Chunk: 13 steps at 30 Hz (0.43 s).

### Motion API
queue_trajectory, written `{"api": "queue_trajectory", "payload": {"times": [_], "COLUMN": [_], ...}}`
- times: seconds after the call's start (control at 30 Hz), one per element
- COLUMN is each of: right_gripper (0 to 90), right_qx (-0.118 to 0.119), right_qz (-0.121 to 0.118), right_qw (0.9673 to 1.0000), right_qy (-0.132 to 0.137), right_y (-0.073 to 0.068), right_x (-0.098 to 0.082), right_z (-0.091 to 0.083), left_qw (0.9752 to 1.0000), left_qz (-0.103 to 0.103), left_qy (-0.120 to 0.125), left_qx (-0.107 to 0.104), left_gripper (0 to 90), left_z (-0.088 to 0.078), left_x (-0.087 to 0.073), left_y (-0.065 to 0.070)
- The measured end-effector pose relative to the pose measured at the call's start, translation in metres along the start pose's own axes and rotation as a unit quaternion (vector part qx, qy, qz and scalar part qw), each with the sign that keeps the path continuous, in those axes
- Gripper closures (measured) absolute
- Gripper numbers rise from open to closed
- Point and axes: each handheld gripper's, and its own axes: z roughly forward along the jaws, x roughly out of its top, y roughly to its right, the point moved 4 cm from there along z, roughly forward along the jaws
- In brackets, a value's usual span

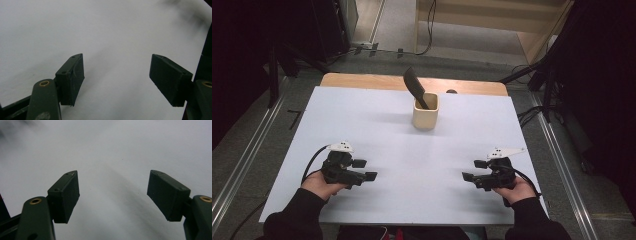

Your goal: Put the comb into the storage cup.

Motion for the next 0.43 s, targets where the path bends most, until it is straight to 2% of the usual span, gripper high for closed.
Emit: {"api": "queue_trajectory", "payload": {"times": [0.43], "right_gripper": [24.2], "right_qx": [0.0], "right_qz": [0.0], "right_qw": [1.0], "right_qy": [-0.006], "right_y": [-0.0003], "right_x": [-0.0008], "right_z": [0.0013], "left_qw": [1.0], "left_qz": [-0.002], "left_qy": [-0.003], "left_qx": [0.004], "left_gripper": [28.4], "left_z": [-0.0003], "left_x": [-0.0004], "left_y": [-0.0023]}}
